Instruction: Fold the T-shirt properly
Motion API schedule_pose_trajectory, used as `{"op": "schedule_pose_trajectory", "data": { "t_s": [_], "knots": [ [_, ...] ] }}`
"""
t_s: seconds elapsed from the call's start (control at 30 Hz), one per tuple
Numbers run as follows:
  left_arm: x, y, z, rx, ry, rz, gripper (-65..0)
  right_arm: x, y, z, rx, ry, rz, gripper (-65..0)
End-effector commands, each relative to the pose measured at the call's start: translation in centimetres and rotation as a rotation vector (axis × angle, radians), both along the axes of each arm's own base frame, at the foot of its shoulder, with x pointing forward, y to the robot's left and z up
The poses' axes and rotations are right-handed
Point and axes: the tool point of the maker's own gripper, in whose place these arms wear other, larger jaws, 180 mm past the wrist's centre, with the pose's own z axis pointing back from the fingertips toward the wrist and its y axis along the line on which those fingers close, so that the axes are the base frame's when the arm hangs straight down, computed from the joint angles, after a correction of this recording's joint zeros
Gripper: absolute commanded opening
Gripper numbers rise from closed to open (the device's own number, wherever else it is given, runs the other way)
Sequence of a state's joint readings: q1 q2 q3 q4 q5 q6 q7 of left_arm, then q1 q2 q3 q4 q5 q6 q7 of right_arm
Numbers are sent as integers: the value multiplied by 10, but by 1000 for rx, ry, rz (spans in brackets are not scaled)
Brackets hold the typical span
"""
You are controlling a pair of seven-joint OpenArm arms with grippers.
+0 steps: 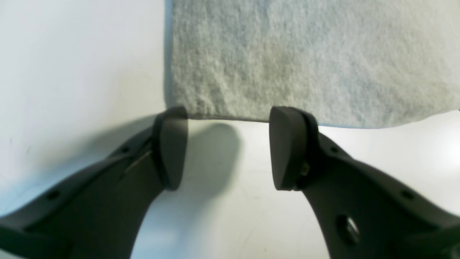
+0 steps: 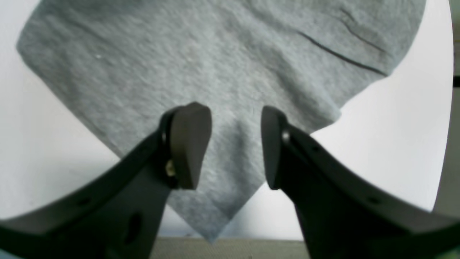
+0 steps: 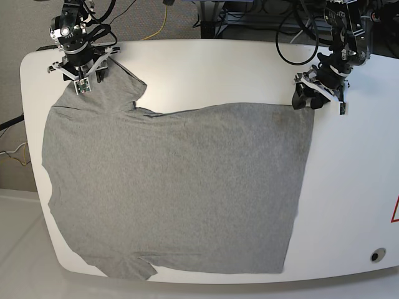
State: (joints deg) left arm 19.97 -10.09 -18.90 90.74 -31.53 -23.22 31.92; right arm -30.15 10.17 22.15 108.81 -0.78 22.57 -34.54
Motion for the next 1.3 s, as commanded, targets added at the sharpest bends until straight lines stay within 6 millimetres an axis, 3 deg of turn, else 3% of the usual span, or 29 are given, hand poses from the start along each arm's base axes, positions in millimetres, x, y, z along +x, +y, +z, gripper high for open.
{"op": "schedule_pose_trajectory", "data": {
  "t_s": [0.0, 0.63, 1.27],
  "knots": [
    [2, 2, 7, 17, -16, -14, -315, 7, -4, 9, -3, -40, 4, -384],
    [-1, -3, -1, -8, 6, -26, -311, 6, -5, 2, 6, -23, -5, -382],
    [5, -4, 5, -20, -21, -18, -314, 8, -7, 2, 9, -26, -20, -382]
  ]
}}
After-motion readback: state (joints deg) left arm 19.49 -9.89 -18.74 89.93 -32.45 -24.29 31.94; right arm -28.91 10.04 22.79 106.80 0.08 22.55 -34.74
